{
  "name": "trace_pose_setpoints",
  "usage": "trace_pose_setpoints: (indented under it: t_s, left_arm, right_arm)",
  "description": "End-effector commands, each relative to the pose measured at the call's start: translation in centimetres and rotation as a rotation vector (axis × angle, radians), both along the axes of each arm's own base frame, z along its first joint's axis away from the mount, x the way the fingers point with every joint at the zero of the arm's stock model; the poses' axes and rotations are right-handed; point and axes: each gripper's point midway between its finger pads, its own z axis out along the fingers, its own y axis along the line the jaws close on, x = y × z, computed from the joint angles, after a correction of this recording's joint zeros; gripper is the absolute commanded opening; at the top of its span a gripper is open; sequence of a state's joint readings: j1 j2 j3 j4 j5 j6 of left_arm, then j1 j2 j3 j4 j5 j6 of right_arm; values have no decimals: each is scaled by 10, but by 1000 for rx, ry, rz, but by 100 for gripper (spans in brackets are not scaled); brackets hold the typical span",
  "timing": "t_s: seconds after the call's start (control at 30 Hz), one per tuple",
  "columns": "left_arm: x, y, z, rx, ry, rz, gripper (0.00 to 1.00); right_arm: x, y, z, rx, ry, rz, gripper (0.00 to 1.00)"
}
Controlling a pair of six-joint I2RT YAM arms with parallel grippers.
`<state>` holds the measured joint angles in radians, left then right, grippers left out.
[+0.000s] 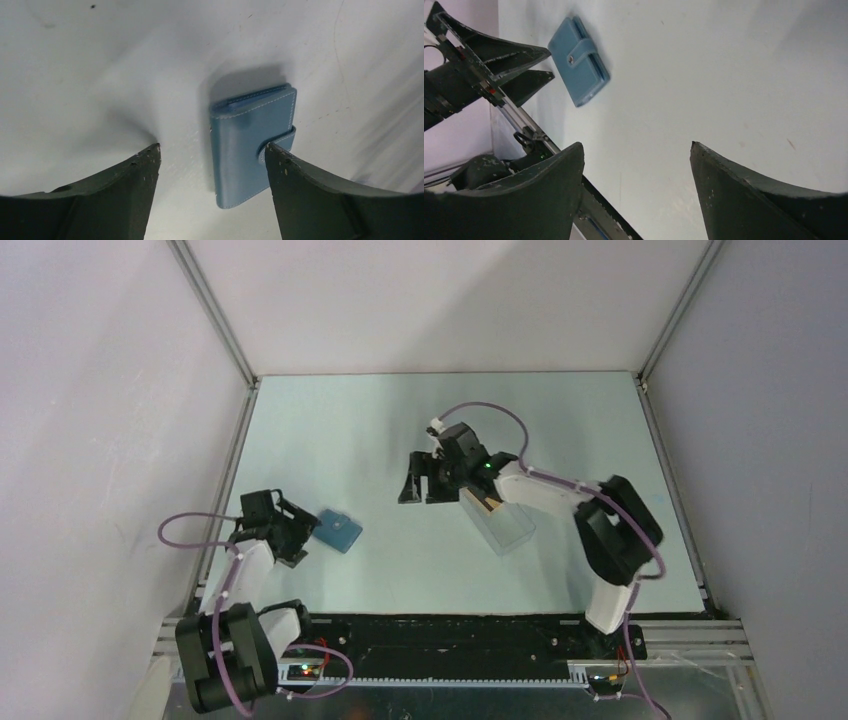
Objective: Put the credit cards into the card holder
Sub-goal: Pick up the card holder from the center of the board.
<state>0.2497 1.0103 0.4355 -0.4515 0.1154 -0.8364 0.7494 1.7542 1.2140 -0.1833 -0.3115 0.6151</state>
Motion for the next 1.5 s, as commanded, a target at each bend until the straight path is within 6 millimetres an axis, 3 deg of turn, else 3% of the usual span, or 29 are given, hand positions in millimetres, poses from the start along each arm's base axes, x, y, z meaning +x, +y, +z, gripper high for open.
trace_pose_setpoints:
  t_s: [0.0, 0.03, 0.07, 0.1, 0.17, 0.23, 0.43, 0.83, 0.9, 1.03, 1.07, 1.13, 1.23, 1.27, 1.33, 1.43, 1.47]
  left_arm:
    - [23, 0, 2, -29, -66, -45, 82]
    - [26, 0, -1, -36, -57, -58, 81]
    - [27, -4, -1, -57, -58, -76, 81]
    - [30, -5, -4, -67, -48, -87, 80]
    - [32, -9, -9, -91, -37, -103, 78]
    - [32, -11, -14, -108, -29, -114, 76]
    - [38, -24, -16, -152, -57, -174, 69]
    - [44, -89, 5, -284, -169, -361, 61]
    - [42, -94, 8, -292, -183, -370, 61]
    - [36, -99, 11, -305, -213, -376, 59]
    - [38, -100, 17, -306, -237, -385, 58]
    - [37, -101, 25, -303, -275, -402, 56]
    - [37, -102, 43, -285, -353, -421, 47]
    - [37, -103, 47, -285, -371, -423, 44]
    - [36, -104, 58, -284, -417, -432, 32]
    - [33, -108, 79, -291, -498, -443, 5]
    - [33, -108, 83, -292, -512, -443, 2]
  right_arm:
    - [11, 48, 2, 85, 22, 84, 79]
    - [12, 58, 6, 106, 26, 105, 78]
    - [12, 63, -11, 89, 58, 112, 78]
    - [11, 72, -8, 105, 65, 130, 77]
    - [11, 83, -34, 82, 115, 144, 76]
    - [10, 93, -46, 76, 146, 157, 75]
    - [6, 123, -64, 80, 203, 201, 70]
    - [-12, 136, -77, 181, 331, 216, 49]
    - [-15, 139, -75, 225, 347, 222, 42]
    - [-21, 140, -69, 295, 391, 231, 18]
    - [-22, 138, -67, 307, 391, 234, 8]
    - [-20, 133, -59, 326, 384, 229, 1]
    - [-16, 120, -48, 346, 386, 205, 0]
    - [-14, 119, -36, 369, 367, 211, 0]
    - [-14, 115, -22, 396, 357, 215, 0]
    - [-18, 111, 1, 420, 332, 240, 3]
    - [-19, 110, 6, 423, 323, 243, 4]
